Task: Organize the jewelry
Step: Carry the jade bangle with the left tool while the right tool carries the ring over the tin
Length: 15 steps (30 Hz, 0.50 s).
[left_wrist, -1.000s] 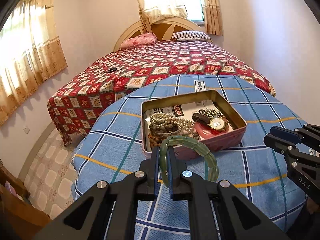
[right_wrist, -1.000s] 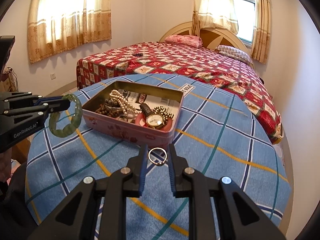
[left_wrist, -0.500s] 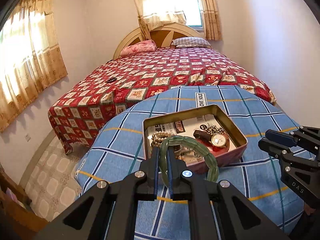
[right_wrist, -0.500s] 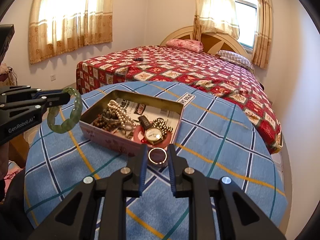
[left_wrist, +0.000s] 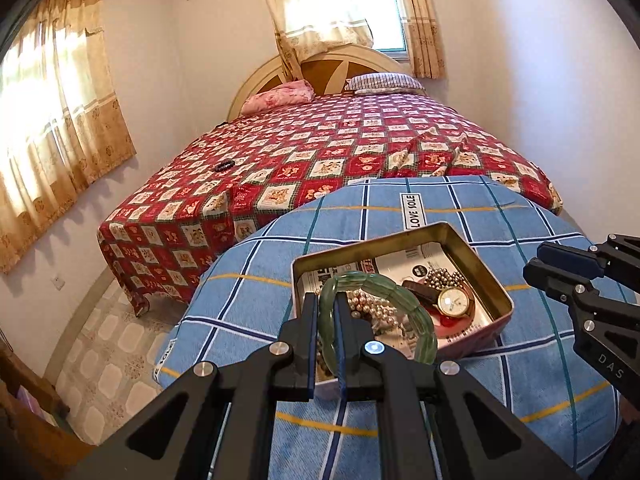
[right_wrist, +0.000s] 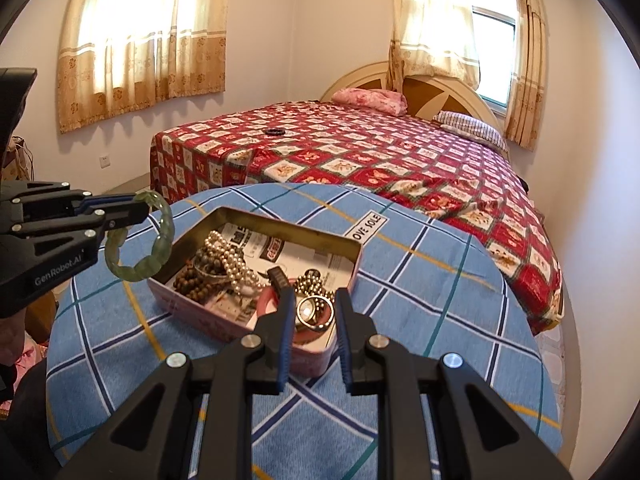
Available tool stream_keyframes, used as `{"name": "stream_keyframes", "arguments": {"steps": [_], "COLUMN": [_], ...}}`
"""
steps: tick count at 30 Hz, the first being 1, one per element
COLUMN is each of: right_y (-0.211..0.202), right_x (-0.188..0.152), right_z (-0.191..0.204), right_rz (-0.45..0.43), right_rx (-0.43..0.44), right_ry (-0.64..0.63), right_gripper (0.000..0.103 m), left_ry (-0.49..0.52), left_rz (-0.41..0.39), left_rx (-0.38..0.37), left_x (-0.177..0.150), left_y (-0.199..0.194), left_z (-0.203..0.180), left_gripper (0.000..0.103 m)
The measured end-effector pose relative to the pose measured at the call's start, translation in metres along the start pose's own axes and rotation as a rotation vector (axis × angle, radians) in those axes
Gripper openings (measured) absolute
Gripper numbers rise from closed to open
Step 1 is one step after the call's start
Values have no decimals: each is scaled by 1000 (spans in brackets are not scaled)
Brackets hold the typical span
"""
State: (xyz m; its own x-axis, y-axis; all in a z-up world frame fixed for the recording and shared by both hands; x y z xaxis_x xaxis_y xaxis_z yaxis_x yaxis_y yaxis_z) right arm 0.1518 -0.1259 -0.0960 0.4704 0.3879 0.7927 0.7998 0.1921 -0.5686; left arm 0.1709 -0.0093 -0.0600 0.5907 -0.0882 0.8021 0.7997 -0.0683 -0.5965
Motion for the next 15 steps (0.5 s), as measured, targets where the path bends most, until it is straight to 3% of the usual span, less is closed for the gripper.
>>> {"name": "stream_keyframes", "arguments": {"steps": [15], "right_y": [19], "right_x": [13], "right_z": [-1], "right_rz": [1], "right_rx": [-6], "right_ry": [-5], "right_gripper": [21], "left_ry": [10], "left_rz": [13], "left_rx": [14], "left_x": [7], "left_y": [20], "left_z": [1], "left_gripper": [7]}}
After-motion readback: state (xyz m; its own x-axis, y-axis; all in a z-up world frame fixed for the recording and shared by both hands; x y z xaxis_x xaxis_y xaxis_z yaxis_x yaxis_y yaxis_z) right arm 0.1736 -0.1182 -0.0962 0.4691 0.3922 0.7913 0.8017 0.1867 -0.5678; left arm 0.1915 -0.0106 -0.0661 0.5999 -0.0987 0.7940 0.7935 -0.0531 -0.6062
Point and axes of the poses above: each gripper's, at about its wrist camera, not at the fingertips, and y roughly the way its jaws point, z to its left, x to its top, the point moved 8 cm from there along y, roughly the way its jaws point, and after that the axes turned 10 degrees about -y, right-handed, at the moved point
